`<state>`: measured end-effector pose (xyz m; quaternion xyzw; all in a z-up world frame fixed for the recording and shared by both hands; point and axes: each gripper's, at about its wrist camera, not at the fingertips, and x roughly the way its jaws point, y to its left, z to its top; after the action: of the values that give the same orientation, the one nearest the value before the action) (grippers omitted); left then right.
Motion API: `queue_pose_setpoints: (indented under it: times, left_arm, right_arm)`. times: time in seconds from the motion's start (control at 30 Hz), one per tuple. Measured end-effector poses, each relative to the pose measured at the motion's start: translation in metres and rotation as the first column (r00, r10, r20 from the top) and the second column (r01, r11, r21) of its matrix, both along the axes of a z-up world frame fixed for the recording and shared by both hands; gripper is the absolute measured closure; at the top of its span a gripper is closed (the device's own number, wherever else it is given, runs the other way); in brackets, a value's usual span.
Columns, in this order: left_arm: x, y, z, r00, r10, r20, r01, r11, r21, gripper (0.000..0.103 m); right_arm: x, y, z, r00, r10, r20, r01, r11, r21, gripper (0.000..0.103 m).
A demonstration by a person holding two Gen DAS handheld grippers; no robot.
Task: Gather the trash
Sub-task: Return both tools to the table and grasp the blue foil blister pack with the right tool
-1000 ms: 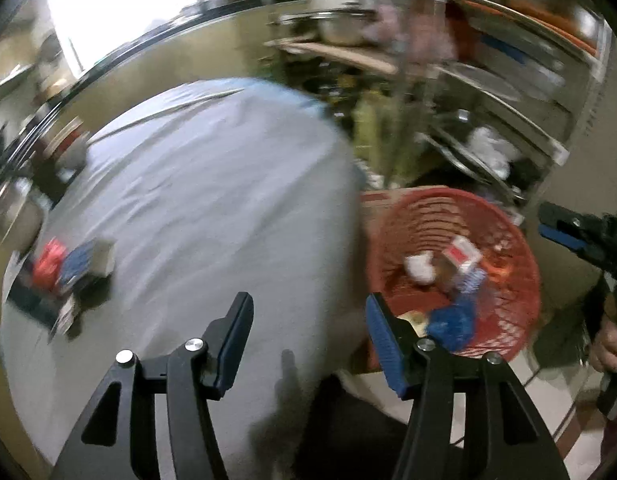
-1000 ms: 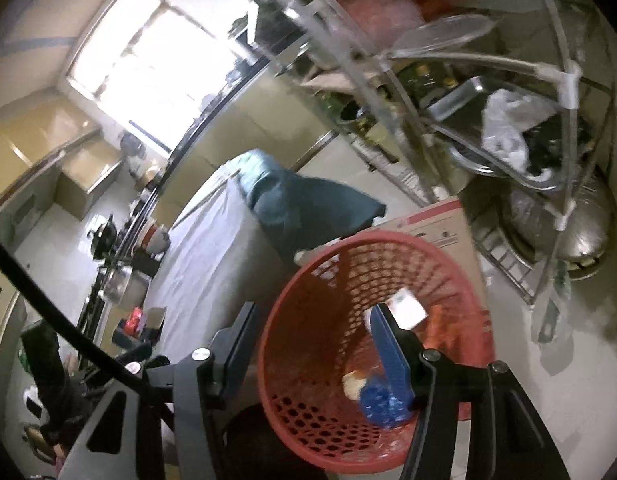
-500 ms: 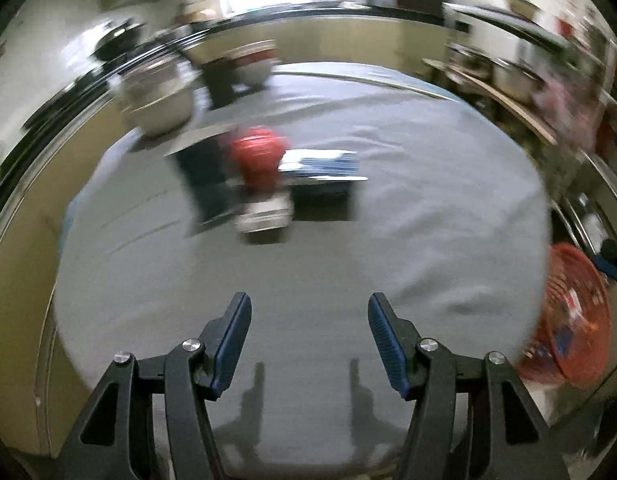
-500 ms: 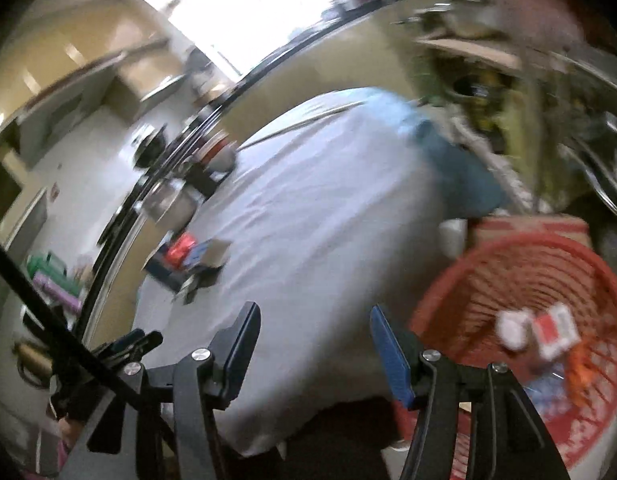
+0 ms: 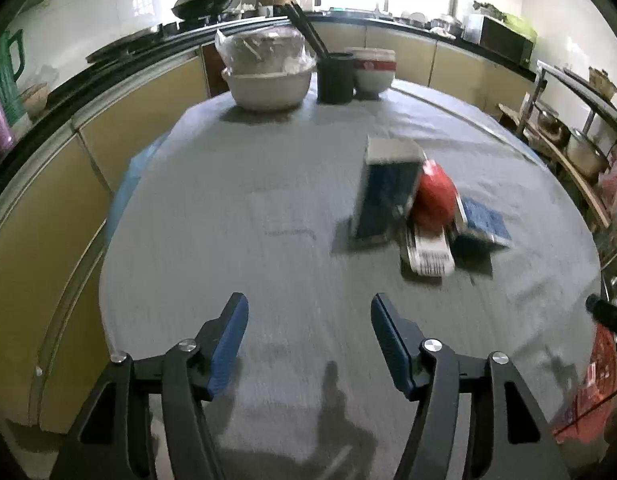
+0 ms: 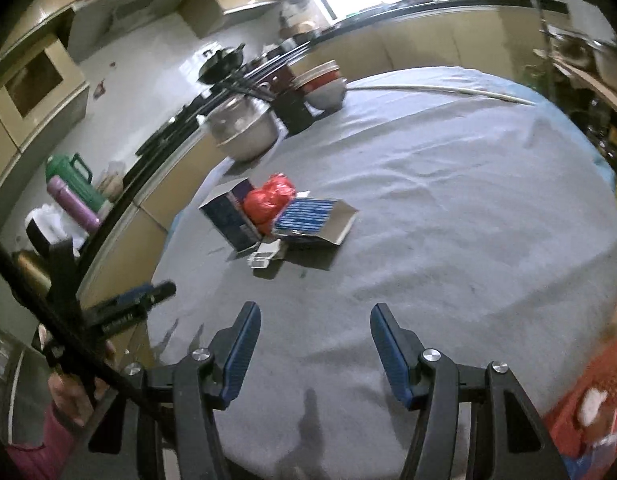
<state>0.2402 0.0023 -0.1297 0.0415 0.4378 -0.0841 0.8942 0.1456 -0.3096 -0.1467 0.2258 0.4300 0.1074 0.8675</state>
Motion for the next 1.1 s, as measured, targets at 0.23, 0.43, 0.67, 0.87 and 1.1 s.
queue_pose_setpoints:
  times: [0.23, 0.43, 0.67, 0.87, 1.1]
  left_arm:
    - [0.052, -0.009, 0.008, 0.995, -0.086, 0.045, 0.088, 0.994, -0.061, 0.033]
    - [0.085, -0.020, -0.012, 0.989, -0.144, 0.043, 0.147, 0.986, -0.082, 0.026]
    - [0.104, -0.030, -0.024, 0.980, -0.189, 0.066, 0.196, 0.971, -0.136, 0.026]
    - [0.132, -0.039, -0.026, 0.976, -0.214, 0.034, 0.217, 0.965, -0.144, 0.031]
    - [0.168, -0.011, -0.032, 0.988, -0.124, -0.095, 0.095, 0.960, -0.265, 0.031]
  right_arm:
    - [0.055, 0.007, 0.000, 0.999, 0.042, 0.006, -0.042, 0.998, -0.051, 0.041]
    - [0.111, -0.005, -0.007, 1.000, 0.021, 0.008, -0.021, 1.000, 0.012, 0.041]
    - [0.159, -0.001, -0.029, 0.999, 0.053, -0.007, -0.052, 0.998, 0.025, 0.041]
    - [0.168, 0.004, -0.053, 0.984, 0.170, -0.060, -0.161, 0.979, 0.121, 0.041]
    - [0.129, 0.041, -0.034, 0.918, 0.396, -0.030, -0.397, 0.917, -0.027, 0.039]
